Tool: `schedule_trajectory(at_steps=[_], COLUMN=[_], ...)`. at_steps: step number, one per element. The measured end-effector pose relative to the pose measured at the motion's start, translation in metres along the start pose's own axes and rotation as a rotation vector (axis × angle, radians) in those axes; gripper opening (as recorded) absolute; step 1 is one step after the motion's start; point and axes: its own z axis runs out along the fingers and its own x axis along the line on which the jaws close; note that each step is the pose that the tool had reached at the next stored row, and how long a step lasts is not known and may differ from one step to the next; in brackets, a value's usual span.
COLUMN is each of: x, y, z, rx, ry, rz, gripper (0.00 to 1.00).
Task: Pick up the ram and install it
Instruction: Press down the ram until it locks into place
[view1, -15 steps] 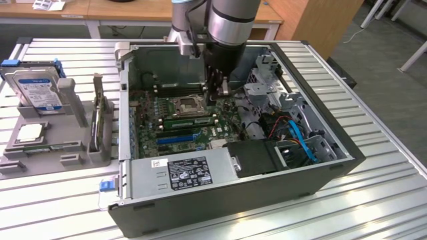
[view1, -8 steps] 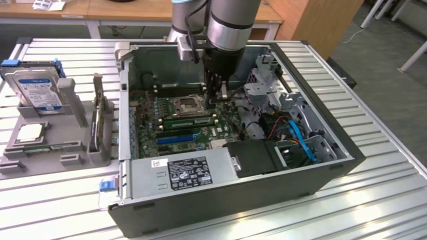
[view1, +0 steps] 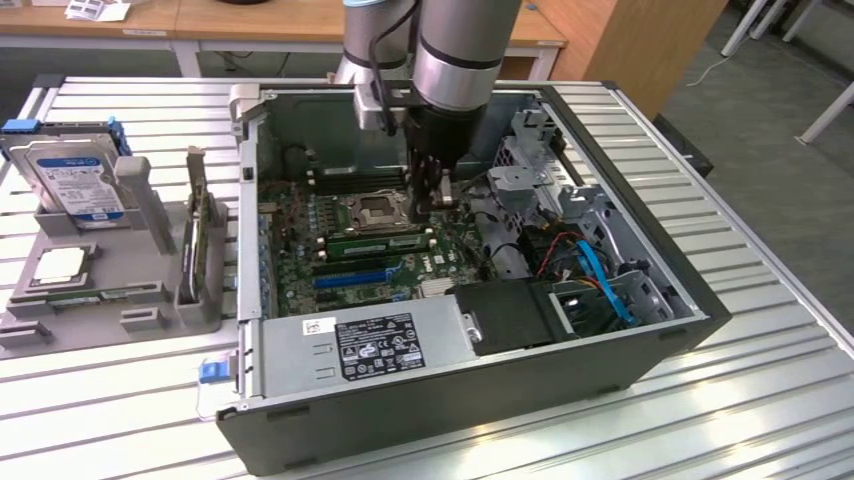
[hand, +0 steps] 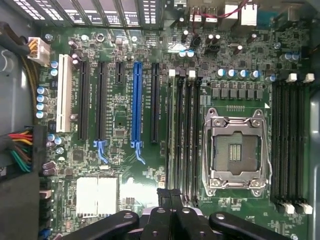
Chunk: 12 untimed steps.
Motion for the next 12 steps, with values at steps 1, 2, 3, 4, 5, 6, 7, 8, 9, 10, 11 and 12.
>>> schedule_trajectory(at_steps=[1, 2, 3, 4, 5, 6, 7, 8, 9, 10, 11, 12], x=[0.000, 0.000, 0.000, 0.000, 0.000, 0.000, 0.000, 0.000, 0.000, 0.000, 0.000, 0.000], y=[-0.0001, -0.0001, -0.0001, -0.0002, -0.0003, -0.0006, -0.0009, -0.0016, -0.0024, -0.0043, -0.0057, -0.0058], z=[0.0018, 0.0036, 0.0054, 0.0072, 0.0090, 0.0109, 0.0127, 0.0145, 0.0162, 0.0164, 0.0163, 0.0163], rx=[0.0002, 0.0004, 0.0006, 0.0006, 0.0008, 0.0008, 0.0008, 0.0009, 0.0011, 0.0011, 0.0008, 0.0007], ry=[0.0000, 0.0000, 0.0000, 0.0000, 0.0000, 0.0001, 0.0001, 0.0000, -0.0001, -0.0003, -0.0012, -0.0012], rz=[0.000, 0.000, 0.000, 0.000, 0.000, 0.000, 0.000, 0.000, 0.000, 0.000, 0.000, 0.000], gripper=[0.10, 0.10, 0.10, 0.10, 0.10, 0.10, 0.10, 0.10, 0.10, 0.10, 0.10, 0.10])
